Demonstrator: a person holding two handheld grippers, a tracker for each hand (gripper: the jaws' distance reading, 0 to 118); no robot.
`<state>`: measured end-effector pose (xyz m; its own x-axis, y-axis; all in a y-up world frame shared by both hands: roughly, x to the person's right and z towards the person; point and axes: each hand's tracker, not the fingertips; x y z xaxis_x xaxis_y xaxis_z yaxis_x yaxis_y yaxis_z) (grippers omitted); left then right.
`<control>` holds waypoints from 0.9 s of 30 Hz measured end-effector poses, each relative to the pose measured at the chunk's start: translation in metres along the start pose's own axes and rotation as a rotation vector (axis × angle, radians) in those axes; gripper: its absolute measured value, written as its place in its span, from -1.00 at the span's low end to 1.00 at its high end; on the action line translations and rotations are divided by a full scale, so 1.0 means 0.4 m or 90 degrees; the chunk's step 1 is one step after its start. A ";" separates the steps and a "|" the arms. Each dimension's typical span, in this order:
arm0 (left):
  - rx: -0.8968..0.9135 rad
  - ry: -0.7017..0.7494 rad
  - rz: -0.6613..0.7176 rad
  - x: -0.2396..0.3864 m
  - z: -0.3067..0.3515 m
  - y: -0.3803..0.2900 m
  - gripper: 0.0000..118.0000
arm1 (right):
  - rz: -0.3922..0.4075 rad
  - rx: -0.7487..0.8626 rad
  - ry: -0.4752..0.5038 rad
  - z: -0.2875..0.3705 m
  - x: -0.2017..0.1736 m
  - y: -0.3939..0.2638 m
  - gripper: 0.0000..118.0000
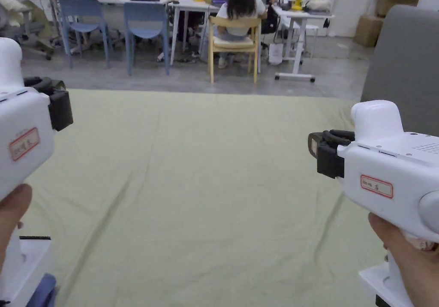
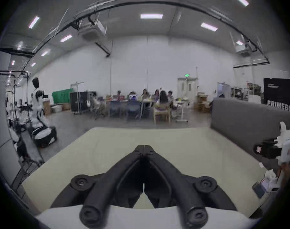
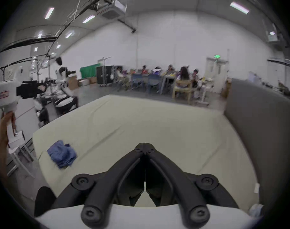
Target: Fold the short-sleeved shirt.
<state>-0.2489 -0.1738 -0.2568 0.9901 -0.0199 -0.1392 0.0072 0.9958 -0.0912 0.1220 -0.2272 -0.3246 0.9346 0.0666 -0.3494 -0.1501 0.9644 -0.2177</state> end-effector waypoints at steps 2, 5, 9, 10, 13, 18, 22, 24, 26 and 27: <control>-0.001 -0.019 -0.004 0.043 -0.025 0.037 -1.00 | 0.008 0.031 -0.042 0.025 0.045 0.052 -0.95; 0.008 -0.014 0.000 0.102 -0.051 0.077 -1.00 | 0.012 0.065 -0.070 0.050 0.090 0.120 -0.95; -0.004 -0.024 -0.015 0.143 -0.075 0.094 -1.00 | 0.010 0.095 -0.083 0.060 0.118 0.167 -0.95; -0.007 -0.028 -0.020 0.149 -0.075 0.096 -1.00 | 0.014 0.103 -0.089 0.063 0.119 0.173 -0.94; -0.013 -0.037 -0.011 0.153 -0.073 0.100 -0.94 | 0.015 0.120 -0.114 0.062 0.115 0.176 0.76; -0.035 -0.050 -0.004 0.152 -0.080 0.095 0.94 | -0.002 0.128 -0.107 0.063 0.107 0.170 1.00; -0.008 -0.030 -0.008 0.150 -0.065 0.088 1.00 | -0.002 0.124 -0.110 0.067 0.099 0.173 1.00; -0.015 -0.025 -0.010 0.148 -0.067 0.090 1.00 | -0.002 0.119 -0.117 0.063 0.099 0.173 1.00; -0.015 -0.023 -0.011 0.144 -0.071 0.091 1.00 | -0.003 0.118 -0.120 0.065 0.098 0.178 1.00; -0.015 -0.021 -0.013 0.142 -0.070 0.090 1.00 | -0.006 0.121 -0.120 0.069 0.098 0.180 1.00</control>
<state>-0.1962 -0.1416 -0.2957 0.9939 -0.0370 -0.1039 0.0248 0.9929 -0.1167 0.1565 -0.1480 -0.3290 0.9819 0.0867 -0.1684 -0.0945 0.9948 -0.0389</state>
